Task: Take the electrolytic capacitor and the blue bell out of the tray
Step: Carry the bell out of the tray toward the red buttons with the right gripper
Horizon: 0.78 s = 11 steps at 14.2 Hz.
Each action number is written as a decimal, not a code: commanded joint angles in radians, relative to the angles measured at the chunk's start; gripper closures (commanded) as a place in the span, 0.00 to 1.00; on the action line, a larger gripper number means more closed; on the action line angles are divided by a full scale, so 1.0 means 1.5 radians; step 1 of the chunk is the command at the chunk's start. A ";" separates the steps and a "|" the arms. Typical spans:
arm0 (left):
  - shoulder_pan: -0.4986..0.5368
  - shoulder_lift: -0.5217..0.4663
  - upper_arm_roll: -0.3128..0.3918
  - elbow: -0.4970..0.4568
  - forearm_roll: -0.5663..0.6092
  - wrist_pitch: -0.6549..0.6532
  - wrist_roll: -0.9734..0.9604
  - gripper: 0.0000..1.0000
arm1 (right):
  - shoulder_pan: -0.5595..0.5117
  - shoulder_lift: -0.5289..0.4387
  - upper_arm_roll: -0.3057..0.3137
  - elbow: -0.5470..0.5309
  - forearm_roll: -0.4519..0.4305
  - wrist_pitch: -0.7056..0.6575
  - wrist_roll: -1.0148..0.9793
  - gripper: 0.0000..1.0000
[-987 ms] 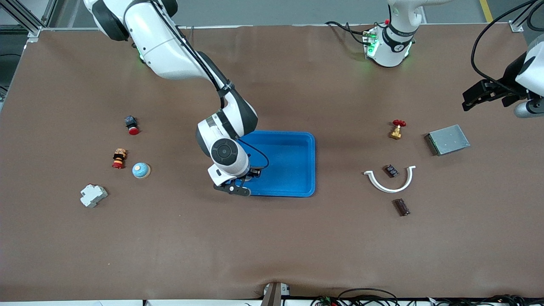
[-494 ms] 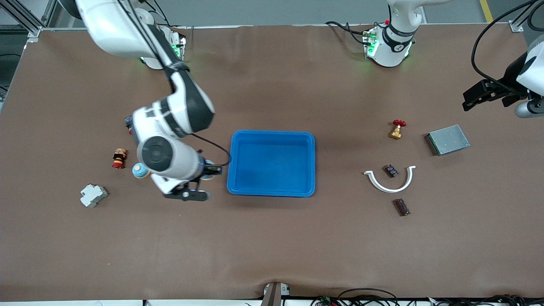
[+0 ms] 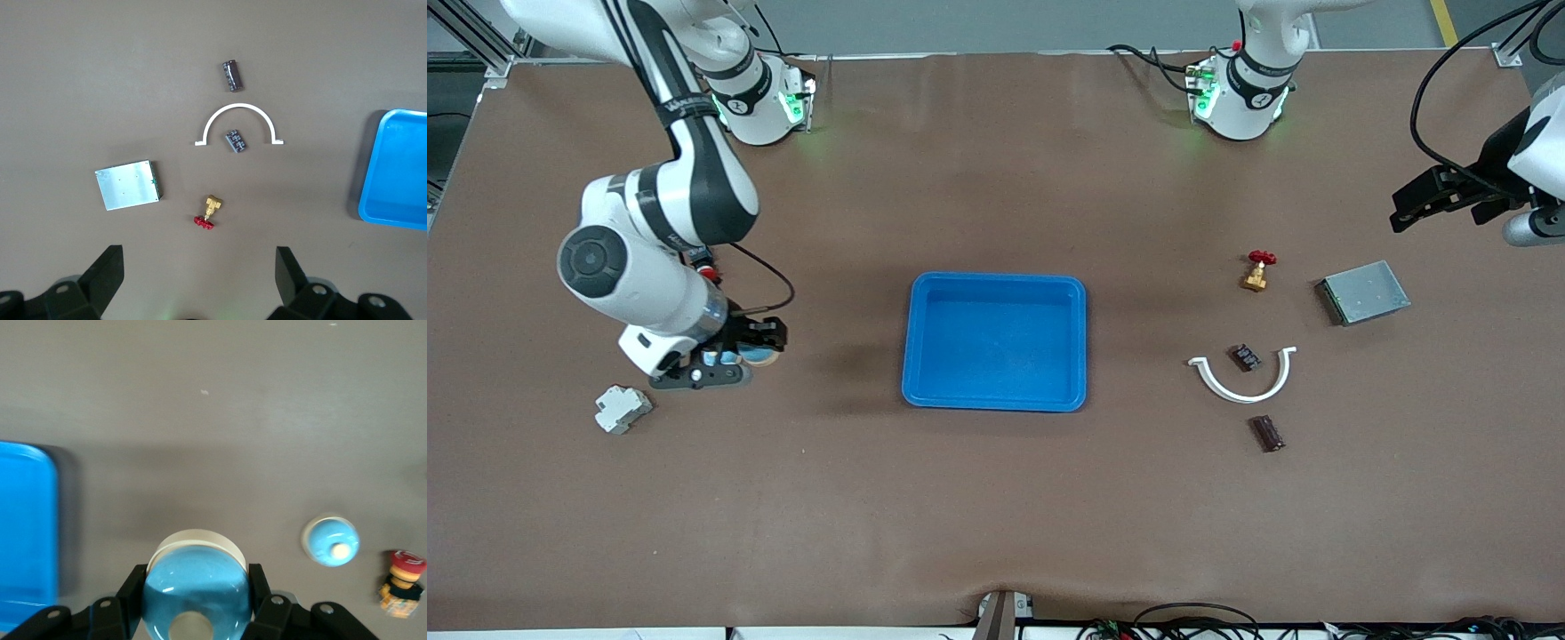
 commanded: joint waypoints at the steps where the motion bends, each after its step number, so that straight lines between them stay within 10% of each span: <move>1: -0.001 0.003 0.002 0.006 -0.012 0.006 0.015 0.00 | -0.049 -0.027 0.014 -0.083 -0.007 0.061 -0.047 1.00; 11: -0.001 0.020 -0.001 0.029 -0.013 0.009 0.016 0.00 | -0.058 0.093 0.018 -0.058 0.005 0.074 -0.047 1.00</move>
